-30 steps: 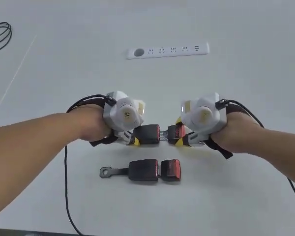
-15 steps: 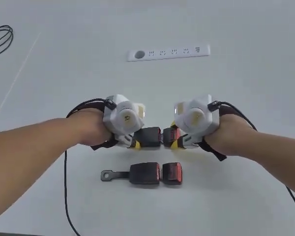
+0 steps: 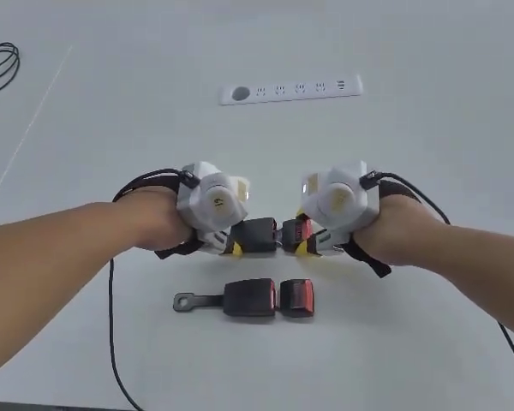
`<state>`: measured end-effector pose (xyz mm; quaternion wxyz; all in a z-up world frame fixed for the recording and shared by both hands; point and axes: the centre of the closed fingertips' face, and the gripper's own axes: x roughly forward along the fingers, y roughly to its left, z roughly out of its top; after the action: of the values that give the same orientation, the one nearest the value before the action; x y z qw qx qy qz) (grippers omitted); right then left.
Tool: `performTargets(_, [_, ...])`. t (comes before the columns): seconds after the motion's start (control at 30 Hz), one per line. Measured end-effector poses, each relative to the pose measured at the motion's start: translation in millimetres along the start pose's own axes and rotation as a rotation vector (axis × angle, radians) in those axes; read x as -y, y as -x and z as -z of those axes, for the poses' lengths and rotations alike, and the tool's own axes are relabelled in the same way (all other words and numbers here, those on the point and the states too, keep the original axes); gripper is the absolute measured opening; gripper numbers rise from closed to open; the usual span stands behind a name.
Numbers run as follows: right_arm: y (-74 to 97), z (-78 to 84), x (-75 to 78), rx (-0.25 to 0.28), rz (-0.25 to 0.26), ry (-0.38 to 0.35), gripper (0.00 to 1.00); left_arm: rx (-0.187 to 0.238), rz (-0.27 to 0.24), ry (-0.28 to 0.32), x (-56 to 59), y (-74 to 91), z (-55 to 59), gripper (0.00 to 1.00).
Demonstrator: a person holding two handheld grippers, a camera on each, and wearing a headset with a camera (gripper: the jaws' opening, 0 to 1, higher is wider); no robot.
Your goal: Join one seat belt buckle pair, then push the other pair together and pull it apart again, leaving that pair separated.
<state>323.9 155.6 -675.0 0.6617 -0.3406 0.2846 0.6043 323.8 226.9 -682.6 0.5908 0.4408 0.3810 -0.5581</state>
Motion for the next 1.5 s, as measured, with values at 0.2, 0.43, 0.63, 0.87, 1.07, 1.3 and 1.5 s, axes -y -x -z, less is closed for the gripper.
performTargets(0.2, [4.8, 4.6, -1.0, 0.002, 0.012, -0.005, 0.29, 0.006, -0.001, 0.004, 0.3, 0.6, 0.0, 0.3])
performTargets(0.43, [9.2, 10.5, -0.2, -0.018, 0.021, 0.001, 0.29, 0.003, 0.003, 0.002, 0.9, 1.6, 0.4, 0.3])
performTargets(0.63, [13.1, 13.6, 0.0, -0.008, 0.027, 0.001, 0.3, -0.004, 0.007, 0.002, 1.0, 1.5, -0.5, 0.3])
performTargets(0.87, [28.7, 34.4, 0.0, -0.022, 0.051, -0.026, 0.3, -0.008, 0.001, 0.002, 1.1, 1.5, -0.3, 0.31])
performTargets(1.07, [45.6, 57.8, 1.0, -0.052, 0.06, -0.032, 0.31, -0.015, 0.001, 0.0, 0.3, 1.2, -0.8, 0.31])
performTargets(1.3, [66.0, 86.5, -0.2, -0.093, 0.071, -0.038, 0.31, -0.028, -0.004, -0.001, 0.9, 0.8, -2.4, 0.31])
performTargets(1.5, [83.0, 108.7, -3.8, -0.133, 0.095, -0.027, 0.32, -0.031, -0.01, 0.008, 2.3, 2.3, -3.3, 0.31])
